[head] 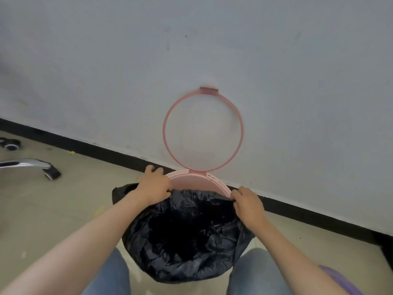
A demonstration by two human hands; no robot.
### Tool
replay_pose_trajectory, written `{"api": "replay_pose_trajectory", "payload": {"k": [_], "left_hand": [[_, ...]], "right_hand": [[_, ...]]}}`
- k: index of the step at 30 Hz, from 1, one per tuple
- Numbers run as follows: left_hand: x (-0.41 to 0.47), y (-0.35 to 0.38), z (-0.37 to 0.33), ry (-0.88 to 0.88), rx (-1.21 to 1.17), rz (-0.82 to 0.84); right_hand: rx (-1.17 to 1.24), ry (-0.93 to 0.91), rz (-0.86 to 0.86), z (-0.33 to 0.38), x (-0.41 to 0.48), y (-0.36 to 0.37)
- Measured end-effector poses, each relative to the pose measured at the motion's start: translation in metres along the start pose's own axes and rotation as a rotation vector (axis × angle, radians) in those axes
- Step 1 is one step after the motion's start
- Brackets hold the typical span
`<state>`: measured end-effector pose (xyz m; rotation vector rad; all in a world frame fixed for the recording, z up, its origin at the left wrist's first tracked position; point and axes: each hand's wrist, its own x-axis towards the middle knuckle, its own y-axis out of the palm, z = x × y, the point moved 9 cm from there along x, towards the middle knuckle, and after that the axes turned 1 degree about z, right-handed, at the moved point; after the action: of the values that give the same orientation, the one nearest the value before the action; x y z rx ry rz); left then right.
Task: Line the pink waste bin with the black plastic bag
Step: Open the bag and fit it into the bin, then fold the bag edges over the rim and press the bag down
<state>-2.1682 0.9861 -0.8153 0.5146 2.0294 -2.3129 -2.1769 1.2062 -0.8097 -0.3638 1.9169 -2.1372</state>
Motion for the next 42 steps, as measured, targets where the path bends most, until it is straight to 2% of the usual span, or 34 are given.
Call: {"api": "replay_pose_trajectory", "payload": {"k": [2,3,6,9,11,14,17,18,20,23,26,29,32,33,36,37,39,42], "left_hand": [[-0.013,0.011,-0.019,0.161,0.134,0.006],[-0.019,0.019,-0.025,0.215,0.155,0.029],[-0.036,0.039,-0.029,0.245,0.169,0.148],[-0.042,0.043,-0.032,0.268,0.136,0.209],[-0.04,0.04,-0.028,0.229,0.022,0.239],[-0.031,0.029,-0.014,0.089,-0.239,0.19],[-0.024,0.016,0.001,-0.029,-0.444,0.09],[-0.024,0.015,0.003,-0.036,-0.453,0.103],[-0.027,0.017,0.003,-0.036,-0.38,0.203],[-0.03,0.021,-0.002,0.047,-0.246,0.273],[-0.031,0.013,0.001,0.054,-0.22,0.196],[-0.027,-0.004,0.013,-0.013,-0.338,0.027],[-0.022,-0.007,0.028,-0.068,-0.539,-0.022],[-0.021,-0.007,0.032,-0.08,-0.636,-0.032],[-0.018,-0.007,0.044,-0.169,-1.129,-0.097],[-0.015,-0.005,0.049,-0.221,-1.184,-0.137],[-0.006,-0.001,0.059,-0.326,-0.982,-0.202],[0.005,0.001,0.065,-0.448,-0.696,-0.291]], "right_hand": [[-0.148,-0.237,-0.021,0.019,-0.015,0.01],[-0.168,-0.271,-0.006,0.019,-0.021,0.013],[-0.07,-0.222,0.022,0.007,-0.03,0.016],[0.169,-0.067,0.294,-0.008,-0.031,0.041],[0.321,0.044,0.37,-0.01,-0.027,0.04],[0.316,-0.007,0.199,-0.009,-0.015,0.025],[0.556,0.094,0.269,-0.018,-0.014,0.022],[0.655,0.123,0.315,-0.017,-0.015,0.023],[0.699,0.156,0.402,-0.014,-0.018,0.024],[0.527,0.182,0.443,-0.019,-0.018,0.019],[0.382,0.068,0.497,-0.013,-0.02,0.015],[0.552,0.015,0.508,-0.011,-0.023,0.011],[0.689,0.078,0.418,-0.017,-0.016,0.004],[0.77,0.16,0.347,-0.024,-0.012,0.002],[1.026,0.417,0.13,-0.046,-0.004,0.005],[1.04,0.456,0.081,-0.047,-0.001,0.006],[0.959,0.497,0.014,-0.045,0.006,0.01],[0.721,0.463,-0.043,-0.036,0.019,0.017]]}}
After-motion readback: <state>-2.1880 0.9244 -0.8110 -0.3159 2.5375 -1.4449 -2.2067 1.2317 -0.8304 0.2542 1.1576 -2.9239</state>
